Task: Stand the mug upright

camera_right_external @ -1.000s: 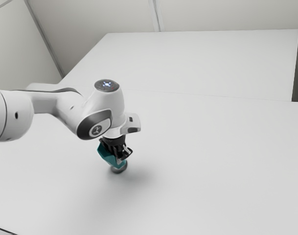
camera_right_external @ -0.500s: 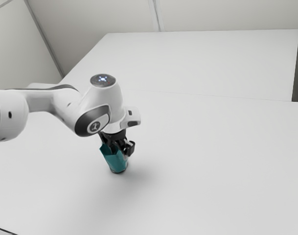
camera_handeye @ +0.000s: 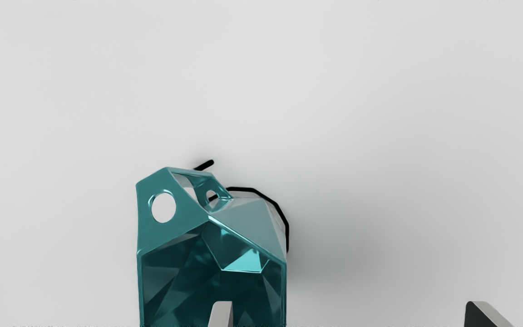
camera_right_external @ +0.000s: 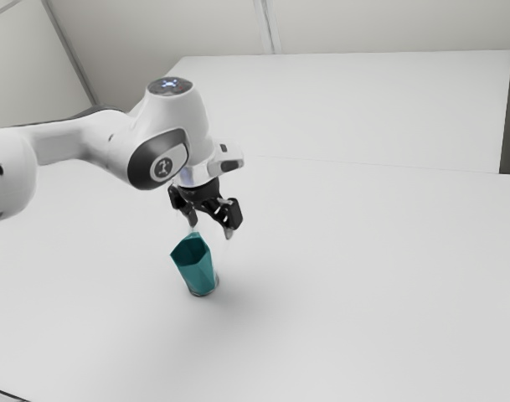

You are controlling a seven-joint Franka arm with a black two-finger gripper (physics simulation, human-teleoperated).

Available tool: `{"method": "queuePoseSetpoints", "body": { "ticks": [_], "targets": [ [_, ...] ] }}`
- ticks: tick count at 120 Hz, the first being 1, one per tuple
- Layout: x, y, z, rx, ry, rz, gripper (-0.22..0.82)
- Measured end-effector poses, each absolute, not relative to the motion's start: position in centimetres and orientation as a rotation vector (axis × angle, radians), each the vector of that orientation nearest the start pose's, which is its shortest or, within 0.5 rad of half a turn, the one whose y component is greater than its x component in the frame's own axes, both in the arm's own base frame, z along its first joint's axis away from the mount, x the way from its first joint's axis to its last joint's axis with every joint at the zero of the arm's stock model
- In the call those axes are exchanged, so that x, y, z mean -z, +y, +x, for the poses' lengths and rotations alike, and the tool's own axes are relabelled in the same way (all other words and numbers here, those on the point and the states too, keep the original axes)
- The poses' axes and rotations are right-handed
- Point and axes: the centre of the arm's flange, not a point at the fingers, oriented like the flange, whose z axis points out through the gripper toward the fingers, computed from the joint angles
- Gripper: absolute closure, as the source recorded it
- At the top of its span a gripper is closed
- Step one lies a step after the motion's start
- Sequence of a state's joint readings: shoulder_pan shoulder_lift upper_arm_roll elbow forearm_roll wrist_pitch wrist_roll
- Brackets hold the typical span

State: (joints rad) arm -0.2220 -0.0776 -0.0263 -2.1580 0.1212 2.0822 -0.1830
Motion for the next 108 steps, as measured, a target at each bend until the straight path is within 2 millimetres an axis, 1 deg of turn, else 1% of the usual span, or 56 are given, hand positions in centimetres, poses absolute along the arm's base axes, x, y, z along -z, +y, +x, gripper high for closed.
{"method": "queuePoseSetpoints", "body": {
  "ticks": [21, 35, 50, 69, 86, 108],
  "targets": [
    [-45.3, -11.5, 51.9, -0.013, 0.122, -3.059, 0.04],
    [-46.1, -10.9, 52.3, -0.047, 0.093, -3.067, 0.03],
    [-48.2, -10.9, 53.2, -0.051, 0.079, -3.083, 0.03],
    [-52.1, -10.9, 54.3, -0.028, 0.075, -3.094, 0.02],
    [-54.3, -10.8, 55.0, -0.037, 0.081, -3.097, 0.02],
    [-56.3, -10.3, 55.8, -0.045, 0.087, -3.097, 0.02]
  ]
}}
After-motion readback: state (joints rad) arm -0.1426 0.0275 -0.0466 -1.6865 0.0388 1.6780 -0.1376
